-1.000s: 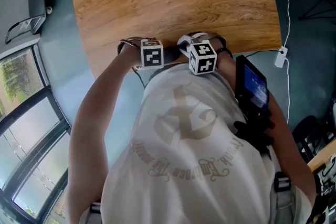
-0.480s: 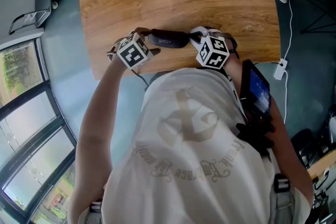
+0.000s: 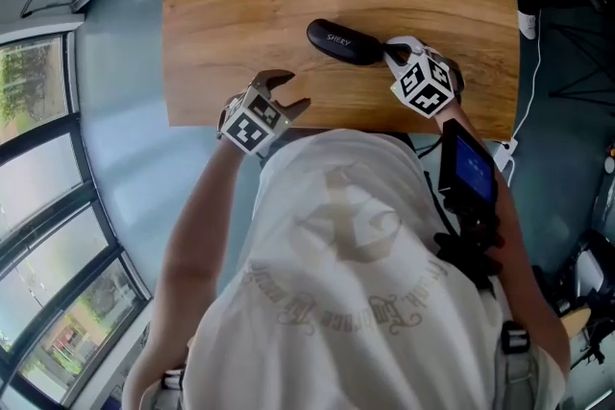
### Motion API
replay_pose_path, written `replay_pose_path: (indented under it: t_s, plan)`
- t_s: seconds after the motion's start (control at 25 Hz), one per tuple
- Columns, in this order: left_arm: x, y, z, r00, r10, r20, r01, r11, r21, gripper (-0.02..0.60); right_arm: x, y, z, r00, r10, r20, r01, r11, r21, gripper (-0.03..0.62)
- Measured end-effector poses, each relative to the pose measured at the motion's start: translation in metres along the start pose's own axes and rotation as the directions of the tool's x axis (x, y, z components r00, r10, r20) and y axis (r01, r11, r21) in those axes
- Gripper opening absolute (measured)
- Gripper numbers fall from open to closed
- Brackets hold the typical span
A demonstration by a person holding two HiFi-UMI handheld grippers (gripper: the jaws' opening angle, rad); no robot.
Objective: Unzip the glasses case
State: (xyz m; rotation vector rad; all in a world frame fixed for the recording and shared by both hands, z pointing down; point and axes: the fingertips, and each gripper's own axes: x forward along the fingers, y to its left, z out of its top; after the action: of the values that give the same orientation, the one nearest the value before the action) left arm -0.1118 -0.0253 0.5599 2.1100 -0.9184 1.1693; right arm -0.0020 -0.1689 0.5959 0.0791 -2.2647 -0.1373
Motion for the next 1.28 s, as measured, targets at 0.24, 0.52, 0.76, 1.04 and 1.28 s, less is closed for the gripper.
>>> replay_pose_path:
  t_s: [0.24,0.52,0.76,1.04,1.28]
  plan:
    - [-0.005,-0.005,0.003,0.995,0.025,0.094,-0.015,0.994,-0.111,0.241,0.000,-0.009,-0.008,0.999,-0.035,-0.018,0.035,0.999,0.020,0.011]
    - [-0.003,-0.010,0.005,0.985,0.055,0.164,-0.021,0.978,-0.206,0.212,-0.006,-0.011,-0.017,0.996,-0.092,-0.003,0.092,0.995,0.044,0.023]
    - [-0.020,-0.012,-0.004,0.964,0.098,0.247,-0.031,0.965,-0.261,0.190,-0.021,0.006,-0.019,0.990,-0.142,-0.020,0.143,0.987,0.070,0.034]
    - [-0.045,-0.004,-0.008,0.920,0.150,0.361,-0.048,0.960,-0.276,0.086,-0.044,0.020,-0.009,0.973,-0.230,0.018,0.218,0.942,0.255,0.031]
    - [-0.066,-0.021,-0.029,0.877,0.159,0.454,-0.007,0.948,-0.317,0.005,-0.071,0.062,0.009,0.958,-0.266,0.104,0.182,0.849,0.497,0.029]
